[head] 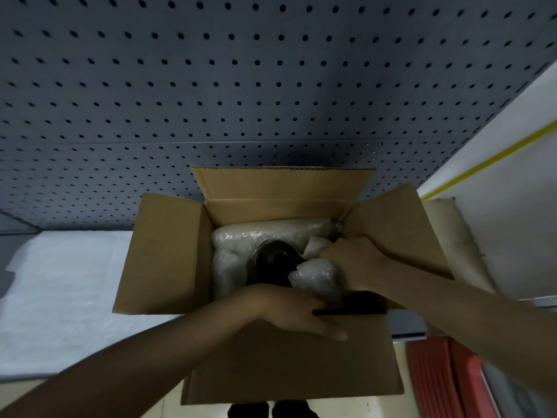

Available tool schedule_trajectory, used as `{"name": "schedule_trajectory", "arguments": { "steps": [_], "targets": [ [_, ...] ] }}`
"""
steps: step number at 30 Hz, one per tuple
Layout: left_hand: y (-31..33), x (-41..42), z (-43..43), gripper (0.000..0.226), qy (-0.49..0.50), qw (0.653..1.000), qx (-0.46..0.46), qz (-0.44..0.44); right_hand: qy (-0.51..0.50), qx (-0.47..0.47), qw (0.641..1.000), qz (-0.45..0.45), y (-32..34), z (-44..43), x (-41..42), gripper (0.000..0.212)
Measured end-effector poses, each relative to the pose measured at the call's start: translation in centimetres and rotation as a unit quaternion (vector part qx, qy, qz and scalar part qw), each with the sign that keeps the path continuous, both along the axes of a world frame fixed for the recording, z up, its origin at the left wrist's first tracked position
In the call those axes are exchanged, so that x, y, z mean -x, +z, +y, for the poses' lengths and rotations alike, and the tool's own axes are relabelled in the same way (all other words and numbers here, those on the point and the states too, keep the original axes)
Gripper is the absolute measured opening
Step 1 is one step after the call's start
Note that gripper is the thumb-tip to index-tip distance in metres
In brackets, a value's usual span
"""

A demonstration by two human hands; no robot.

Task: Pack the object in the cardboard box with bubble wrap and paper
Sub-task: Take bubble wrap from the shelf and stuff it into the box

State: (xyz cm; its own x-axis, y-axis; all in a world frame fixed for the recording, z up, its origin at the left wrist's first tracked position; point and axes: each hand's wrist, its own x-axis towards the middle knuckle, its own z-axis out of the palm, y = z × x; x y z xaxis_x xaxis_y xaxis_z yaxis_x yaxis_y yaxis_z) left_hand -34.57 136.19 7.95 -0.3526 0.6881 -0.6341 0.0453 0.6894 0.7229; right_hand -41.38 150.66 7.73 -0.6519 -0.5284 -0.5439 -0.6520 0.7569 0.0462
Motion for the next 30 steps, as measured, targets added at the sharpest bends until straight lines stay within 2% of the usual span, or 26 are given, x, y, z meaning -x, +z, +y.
{"name": "schedule_trajectory", "arguments": {
  "steps": [4, 9, 12, 16, 18, 20, 22, 23, 27, 30],
  "targets": [
    [-0.3, -0.1, 0.2, 0.070, -0.011, 1.000, 0.016, 0.011, -0.017, -0.004, 0.998, 0.063, -0.9, 0.1, -0.7, 0.034],
    [-0.3, -0.4, 0.4, 0.058, 0.018, 0.999, 0.014, 0.047, -0.013, 0.013, 0.997, 0.071, -1.0, 0.5, -1.7, 0.042],
    [-0.2, -0.6, 0.3, 0.048, 0.035, 0.997, 0.018, 0.073, 0.015, 0.034, 0.999, -0.014, 0.1, 1.3, -1.0, 0.040],
    [-0.3, -1.2, 0.5, 0.047, 0.047, 0.994, 0.023, 0.099, -0.038, 0.029, 0.980, -0.192, 2.1, 1.1, -0.4, 0.039],
    [-0.4, -1.4, 0.6, 0.047, 0.051, 0.993, 0.029, 0.104, -0.060, -0.004, 0.968, -0.244, 2.7, 0.7, 0.0, 0.023],
    [-0.3, -1.4, 0.7, 0.047, 0.048, 0.992, 0.035, 0.109, -0.078, -0.029, 0.961, -0.263, 2.8, 0.3, 0.4, 0.030],
    [-0.3, -1.4, 0.8, 0.047, 0.049, 0.991, 0.042, 0.117, -0.088, -0.046, 0.959, -0.263, 2.6, -0.1, 0.5, 0.050],
    [-0.6, -1.4, 0.8, 0.048, 0.054, 0.991, 0.042, 0.119, -0.088, -0.055, 0.959, -0.263, 2.3, -0.3, 0.6, 0.054],
    [-1.3, -1.2, 0.9, 0.063, 0.045, 0.992, 0.036, 0.112, -0.049, -0.086, 0.966, -0.238, 0.3, -0.3, 0.0, 0.039],
    [-1.1, -0.4, 0.8, 0.056, 0.004, 0.996, 0.038, 0.087, -0.074, -0.022, 0.985, -0.154, -0.8, 0.3, -1.1, 0.028]
  ]
}}
